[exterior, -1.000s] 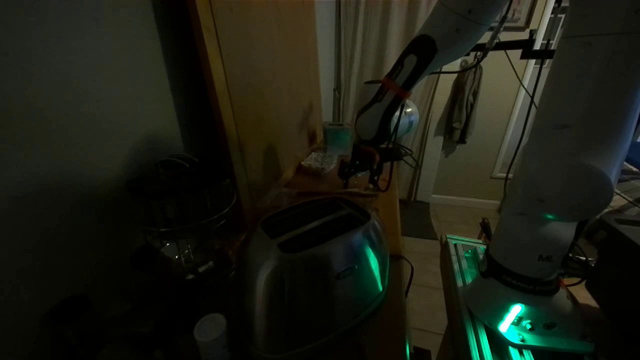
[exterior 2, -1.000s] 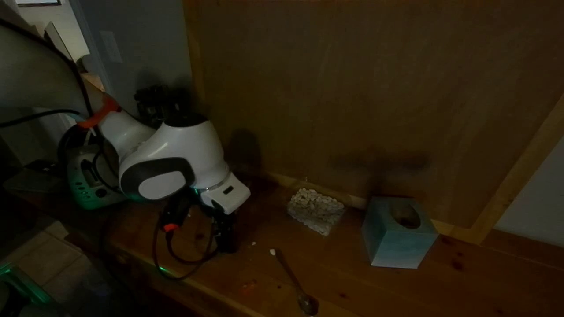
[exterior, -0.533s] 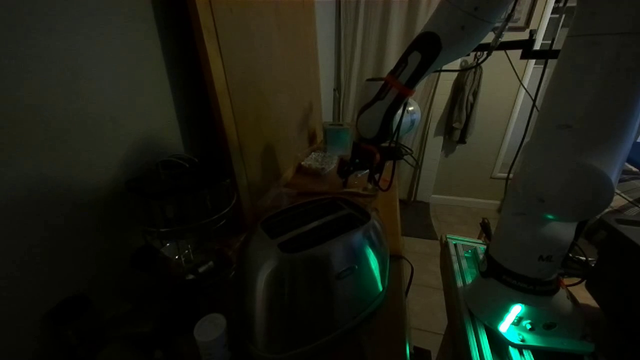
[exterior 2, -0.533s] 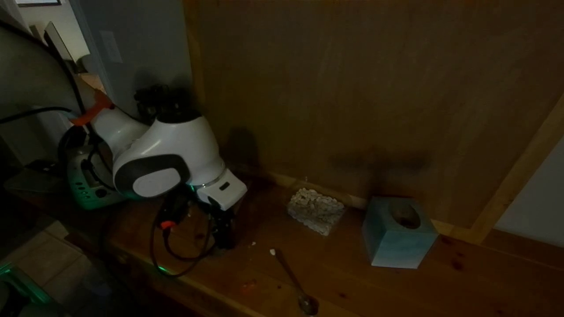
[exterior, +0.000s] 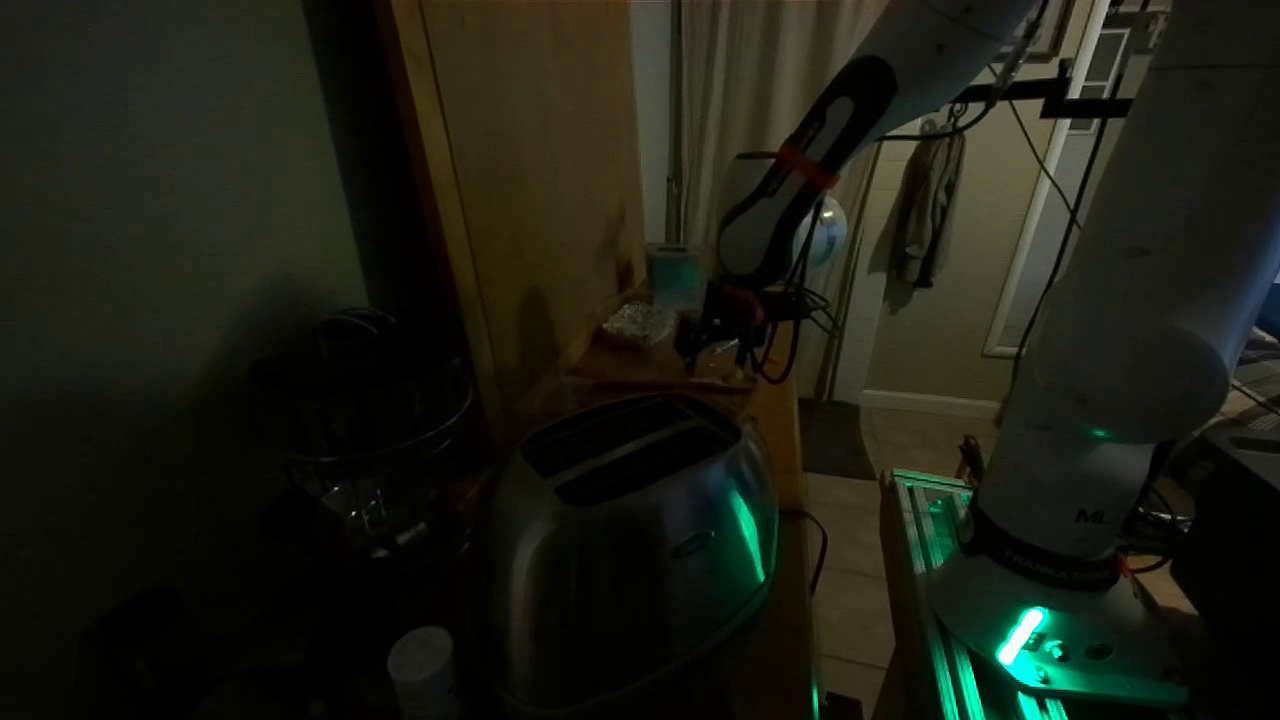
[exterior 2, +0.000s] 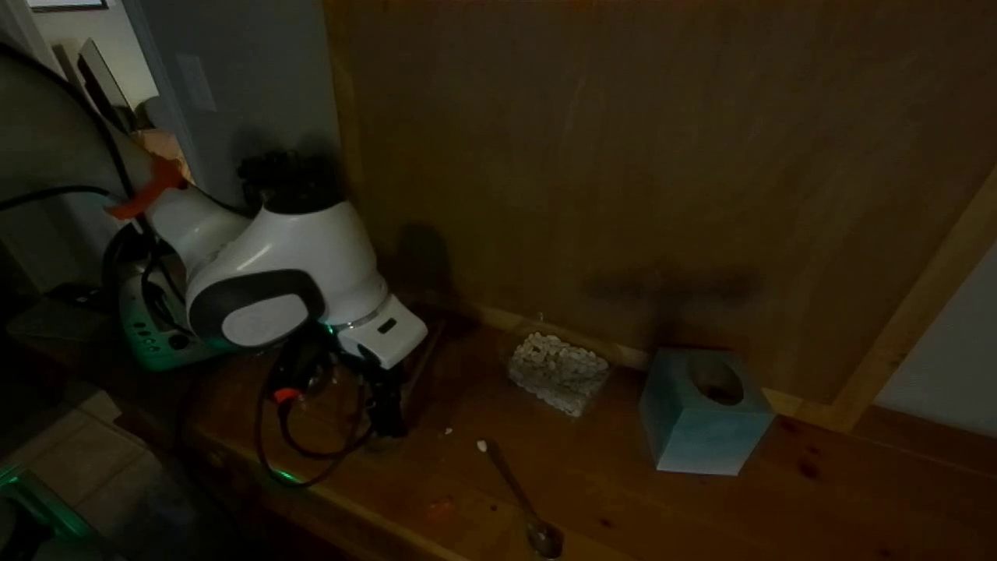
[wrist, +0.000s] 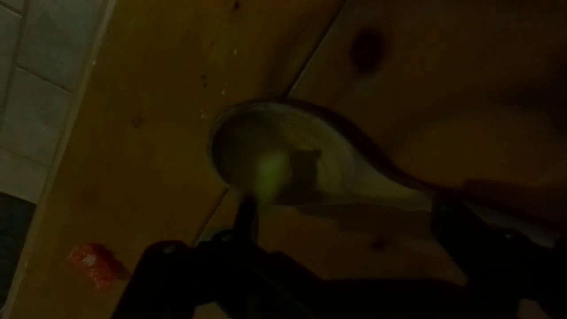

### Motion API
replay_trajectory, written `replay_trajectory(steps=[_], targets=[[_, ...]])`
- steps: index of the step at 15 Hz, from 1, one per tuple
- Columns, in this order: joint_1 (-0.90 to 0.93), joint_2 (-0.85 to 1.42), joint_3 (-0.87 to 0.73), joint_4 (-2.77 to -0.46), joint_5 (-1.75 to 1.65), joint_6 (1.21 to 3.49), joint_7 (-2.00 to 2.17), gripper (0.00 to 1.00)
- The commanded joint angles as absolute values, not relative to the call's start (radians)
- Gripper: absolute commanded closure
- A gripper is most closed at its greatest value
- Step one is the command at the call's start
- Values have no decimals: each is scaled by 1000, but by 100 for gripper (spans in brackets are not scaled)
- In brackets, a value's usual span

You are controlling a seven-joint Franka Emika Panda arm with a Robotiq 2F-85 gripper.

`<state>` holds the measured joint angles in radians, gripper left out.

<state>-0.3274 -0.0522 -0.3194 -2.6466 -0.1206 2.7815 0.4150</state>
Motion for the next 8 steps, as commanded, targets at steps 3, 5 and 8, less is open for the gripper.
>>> replay_trajectory(steps=[3,5,8], targets=[[-345,-64,-304,-2686,-176,2818,442,0],[-349,-63,-303,-2696,-207,2838,453,0],[-353,-65,-301,-2703,-243,2858,470,0]])
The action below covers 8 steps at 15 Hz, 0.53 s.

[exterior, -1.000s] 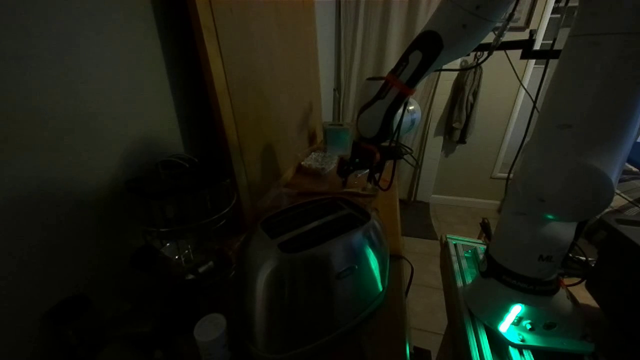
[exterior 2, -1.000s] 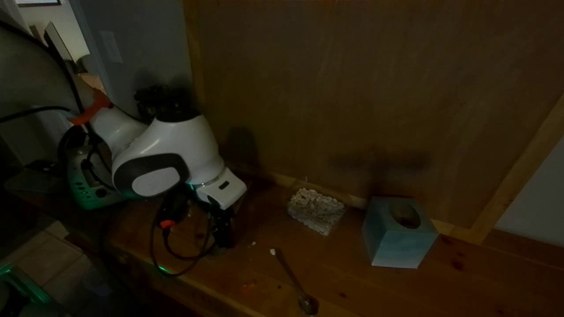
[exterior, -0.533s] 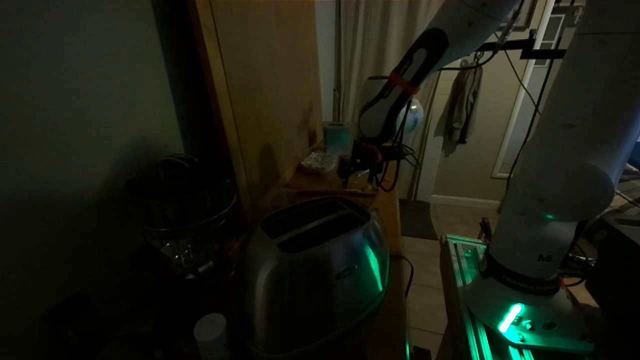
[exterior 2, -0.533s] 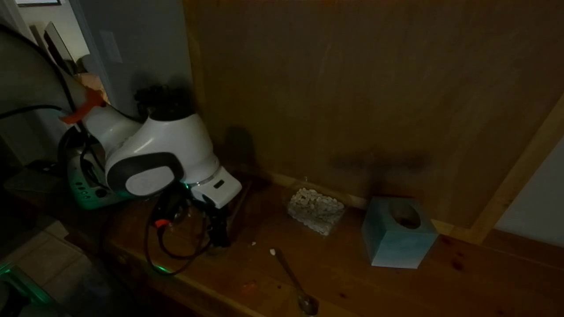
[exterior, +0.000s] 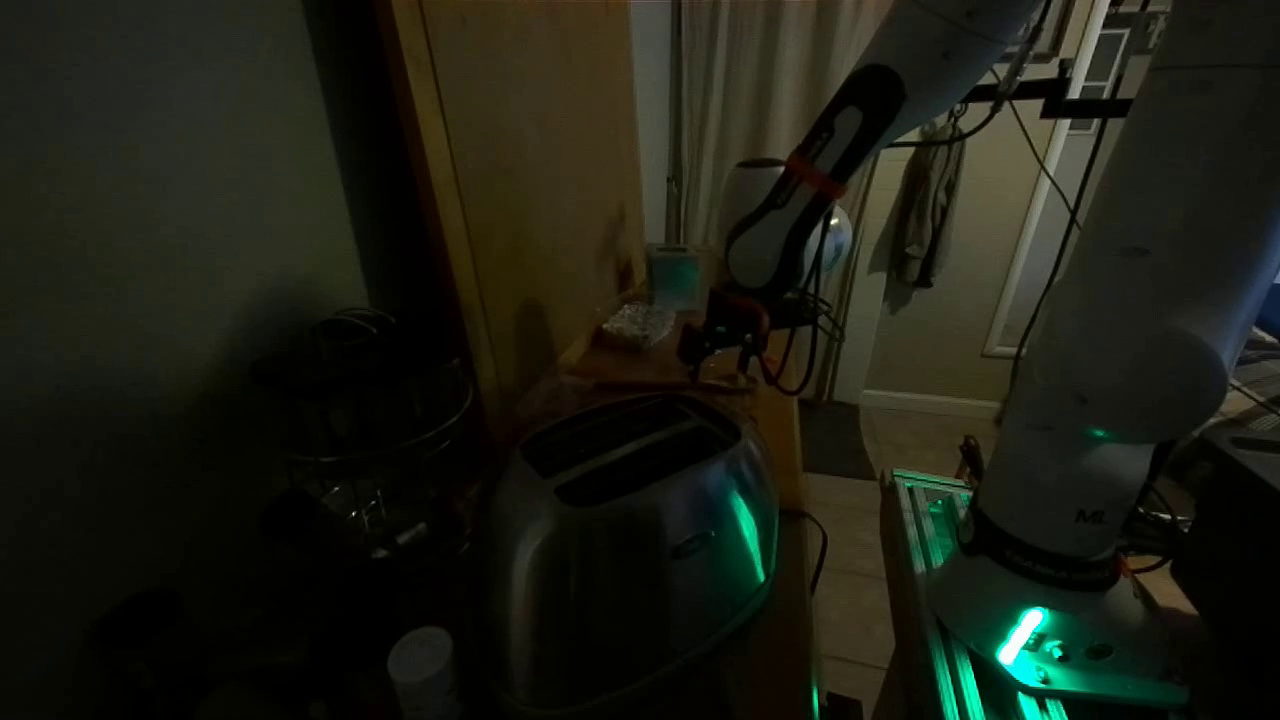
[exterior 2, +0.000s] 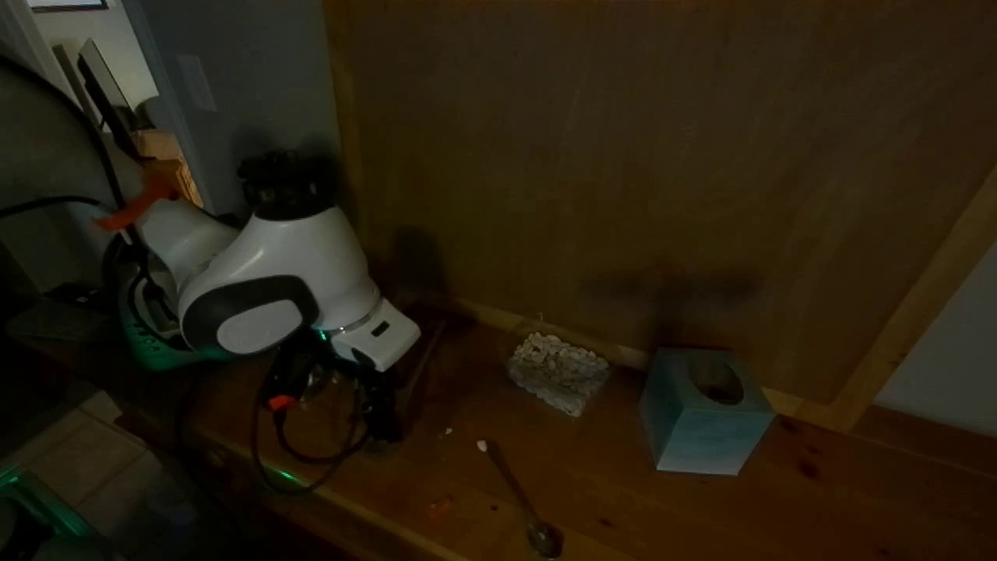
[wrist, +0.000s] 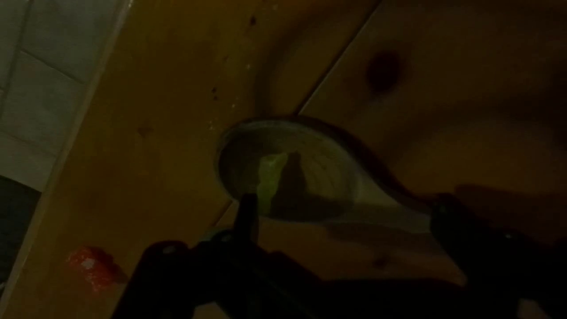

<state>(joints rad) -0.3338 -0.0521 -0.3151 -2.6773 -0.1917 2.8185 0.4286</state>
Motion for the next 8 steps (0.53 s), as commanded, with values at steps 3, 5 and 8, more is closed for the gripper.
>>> replay_trajectory(steps=[3,5,8], targets=[[-355,-68,-299,-2714,-271,2868,481,0],[-355,-68,-297,-2720,-286,2868,486,0],[-358,-70,-296,-2721,-308,2871,496,0]])
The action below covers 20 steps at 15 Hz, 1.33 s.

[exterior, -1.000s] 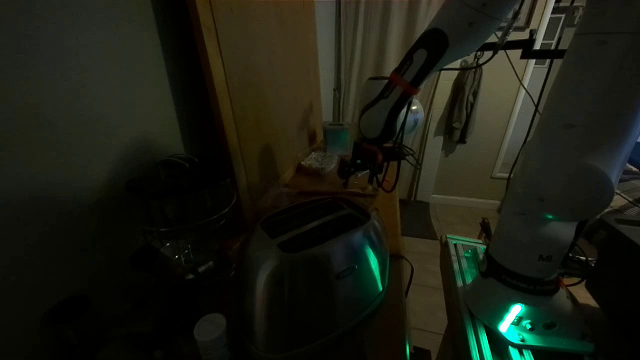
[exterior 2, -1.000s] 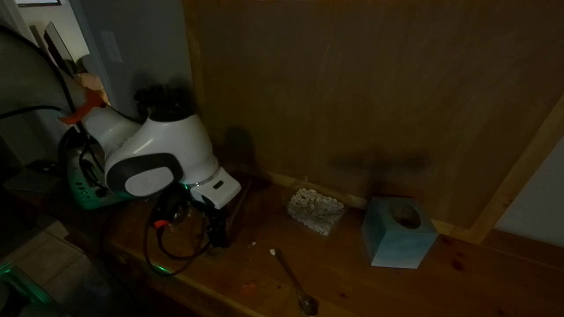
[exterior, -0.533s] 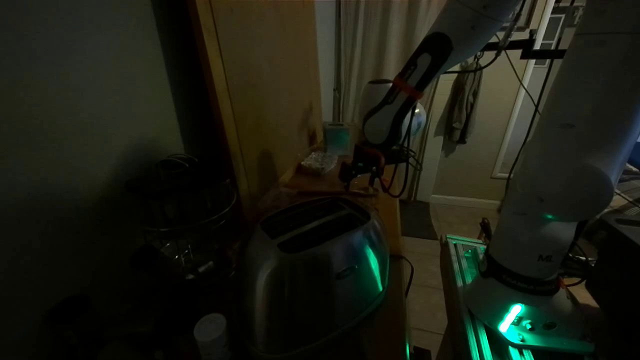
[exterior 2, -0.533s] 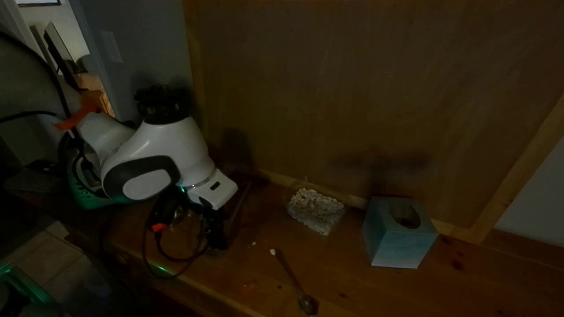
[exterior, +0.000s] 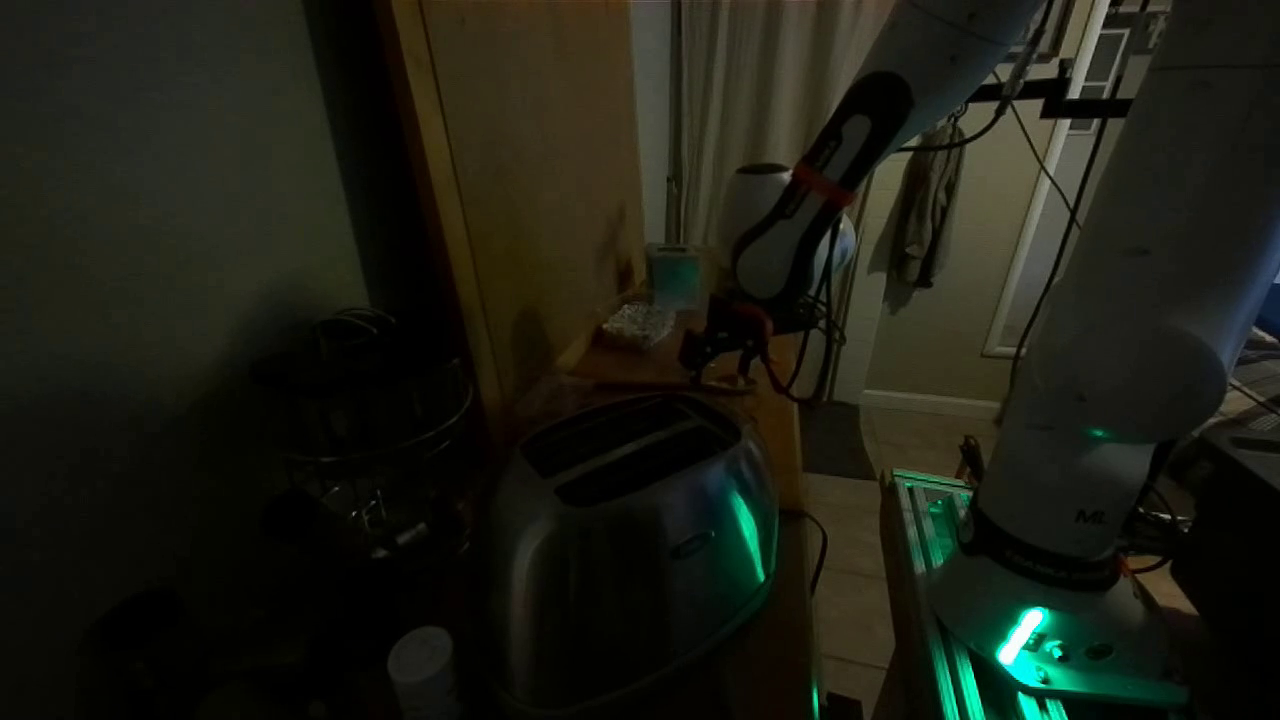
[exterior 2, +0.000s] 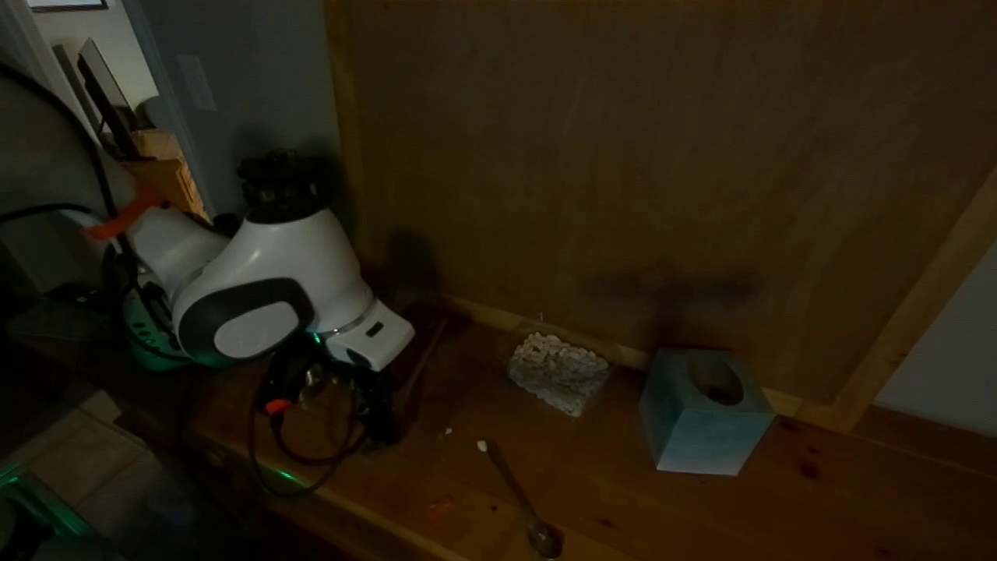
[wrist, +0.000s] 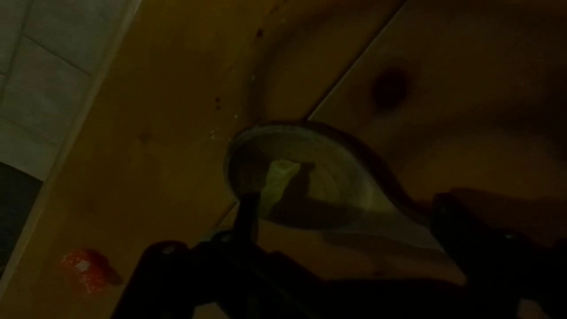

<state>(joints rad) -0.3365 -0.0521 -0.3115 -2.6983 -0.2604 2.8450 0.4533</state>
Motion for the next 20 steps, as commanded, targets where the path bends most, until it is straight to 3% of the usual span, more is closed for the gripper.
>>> replay_trajectory(steps=[1,8,20], targets=[[-363,-67,-296,-2718,-335,2880,513,0],[-382,-65,-306,-2714,-571,2910,635,0],[-376,-80,-308,-2745,-685,2914,665,0]])
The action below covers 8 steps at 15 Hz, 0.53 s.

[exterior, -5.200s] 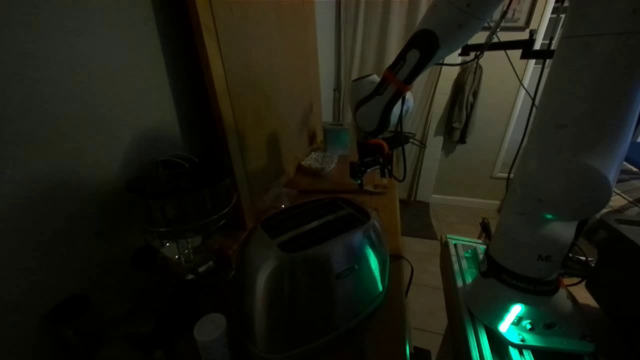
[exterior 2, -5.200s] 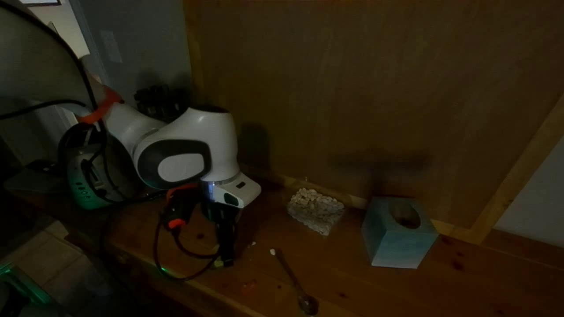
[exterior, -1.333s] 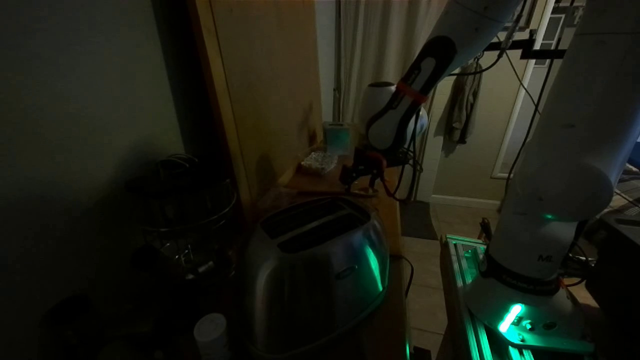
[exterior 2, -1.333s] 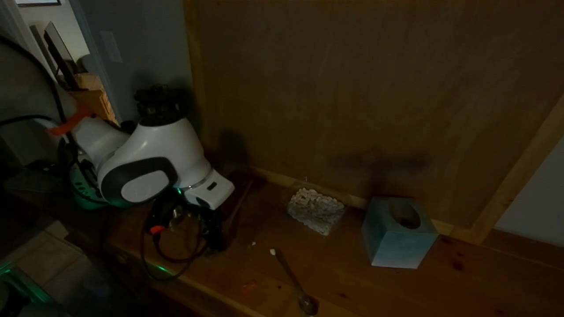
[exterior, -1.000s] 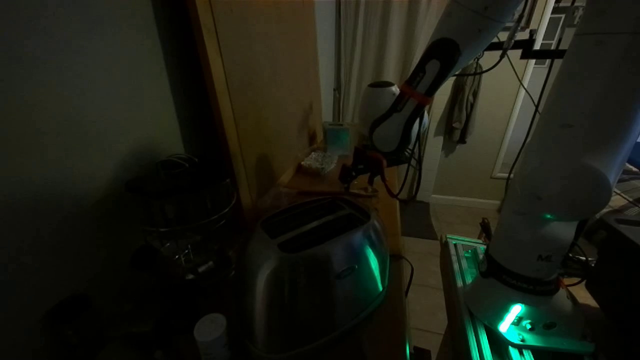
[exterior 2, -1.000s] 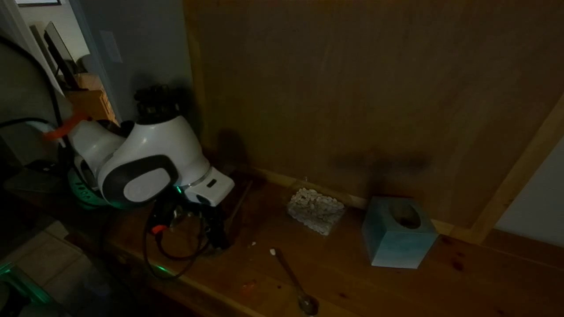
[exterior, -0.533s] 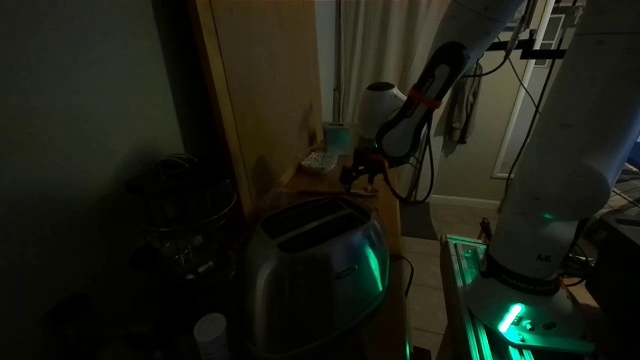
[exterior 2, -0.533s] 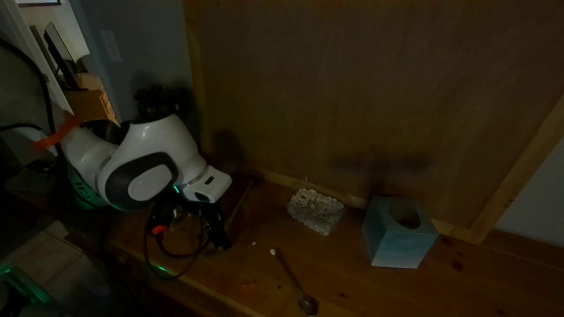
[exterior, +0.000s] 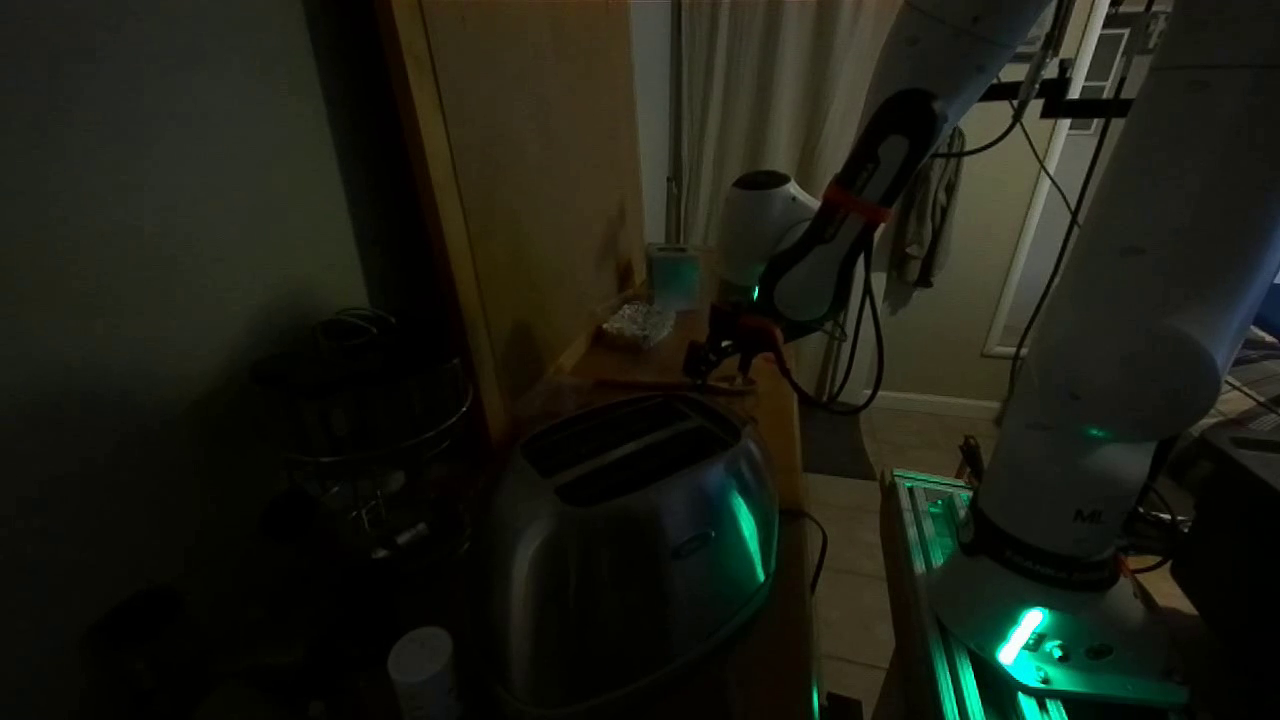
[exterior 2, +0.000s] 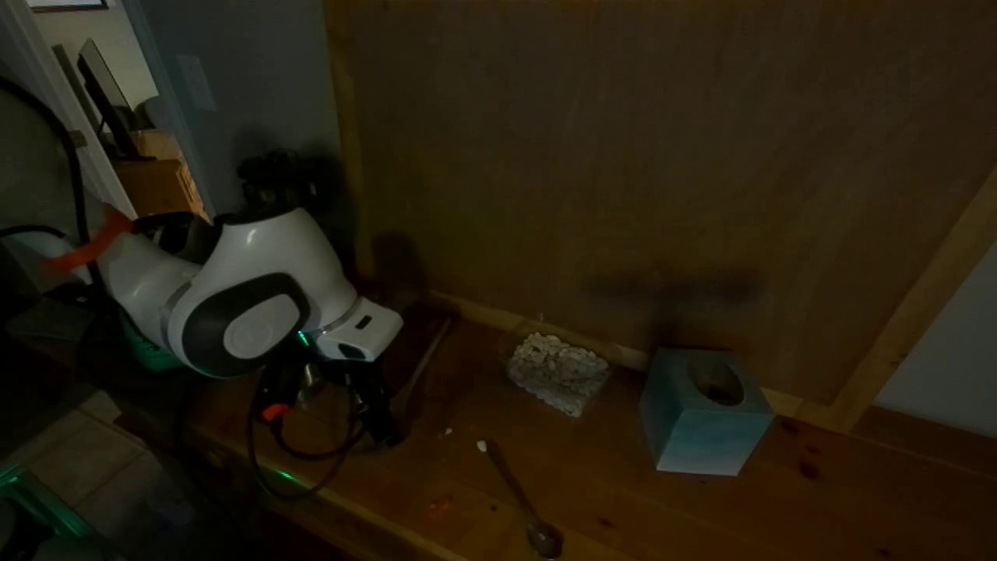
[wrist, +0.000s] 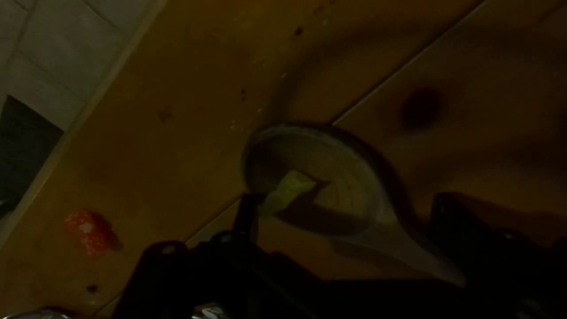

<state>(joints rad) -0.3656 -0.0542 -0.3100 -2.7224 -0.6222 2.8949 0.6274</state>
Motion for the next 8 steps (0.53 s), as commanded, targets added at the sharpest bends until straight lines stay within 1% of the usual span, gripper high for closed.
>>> replay_trajectory(steps=[1,8], targets=[[-377,-83,-308,-2744,-699,2918,667,0],[-383,-83,-311,-2741,-842,2913,682,0]])
